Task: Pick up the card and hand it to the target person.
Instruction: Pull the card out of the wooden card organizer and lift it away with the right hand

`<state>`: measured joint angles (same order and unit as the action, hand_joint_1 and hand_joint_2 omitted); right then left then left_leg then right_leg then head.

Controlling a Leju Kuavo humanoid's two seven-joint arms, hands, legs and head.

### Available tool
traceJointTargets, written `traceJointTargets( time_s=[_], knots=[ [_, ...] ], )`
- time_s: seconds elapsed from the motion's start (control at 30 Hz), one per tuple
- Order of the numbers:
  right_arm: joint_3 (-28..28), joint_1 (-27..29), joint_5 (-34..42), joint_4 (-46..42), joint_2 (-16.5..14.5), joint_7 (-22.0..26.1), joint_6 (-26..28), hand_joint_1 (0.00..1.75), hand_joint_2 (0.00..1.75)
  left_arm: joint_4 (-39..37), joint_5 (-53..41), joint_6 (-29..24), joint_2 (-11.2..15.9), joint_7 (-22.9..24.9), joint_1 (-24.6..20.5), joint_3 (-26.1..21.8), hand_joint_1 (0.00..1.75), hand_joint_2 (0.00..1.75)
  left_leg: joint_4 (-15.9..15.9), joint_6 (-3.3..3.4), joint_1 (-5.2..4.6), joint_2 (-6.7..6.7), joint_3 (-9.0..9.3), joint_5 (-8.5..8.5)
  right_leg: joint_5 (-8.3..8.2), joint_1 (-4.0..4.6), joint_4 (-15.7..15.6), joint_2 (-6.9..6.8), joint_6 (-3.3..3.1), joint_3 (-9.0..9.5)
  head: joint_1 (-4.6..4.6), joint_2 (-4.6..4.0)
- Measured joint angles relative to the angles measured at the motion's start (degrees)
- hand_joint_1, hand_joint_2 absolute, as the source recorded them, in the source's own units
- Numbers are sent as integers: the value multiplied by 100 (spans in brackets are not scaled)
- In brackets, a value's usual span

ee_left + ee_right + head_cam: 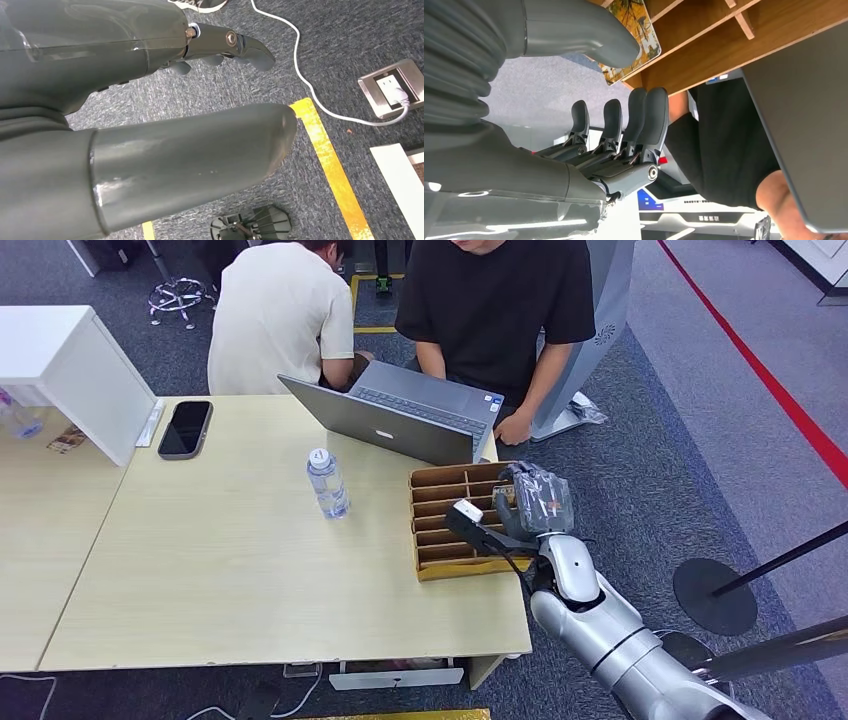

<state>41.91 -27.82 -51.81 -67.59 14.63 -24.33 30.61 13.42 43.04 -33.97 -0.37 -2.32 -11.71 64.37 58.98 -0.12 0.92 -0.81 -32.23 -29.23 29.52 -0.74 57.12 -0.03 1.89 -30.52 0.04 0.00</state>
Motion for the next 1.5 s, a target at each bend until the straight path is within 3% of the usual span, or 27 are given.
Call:
traceJointTargets(
  time_s=[0.4,1.2,1.5],
  knots=[
    [60,-5,76,95,-42,21,-77,103,175,0,-15,4,0,6,0,0,0,0,0,0,0,0,0,0,0,0,0,0,0,0,0,0],
    [142,-175,280,395,-40,94,-3,89,175,0,-67,13,0,60,-29,2,0,0,0,0,0,0,1,0,0,0,0,0,0,0,0,0],
    [144,-200,-66,95,3,-121,131,82,175,0,-17,-3,0,1,-18,0,0,0,0,0,0,0,1,0,0,0,0,1,0,-1,-1,0]
  ],
)
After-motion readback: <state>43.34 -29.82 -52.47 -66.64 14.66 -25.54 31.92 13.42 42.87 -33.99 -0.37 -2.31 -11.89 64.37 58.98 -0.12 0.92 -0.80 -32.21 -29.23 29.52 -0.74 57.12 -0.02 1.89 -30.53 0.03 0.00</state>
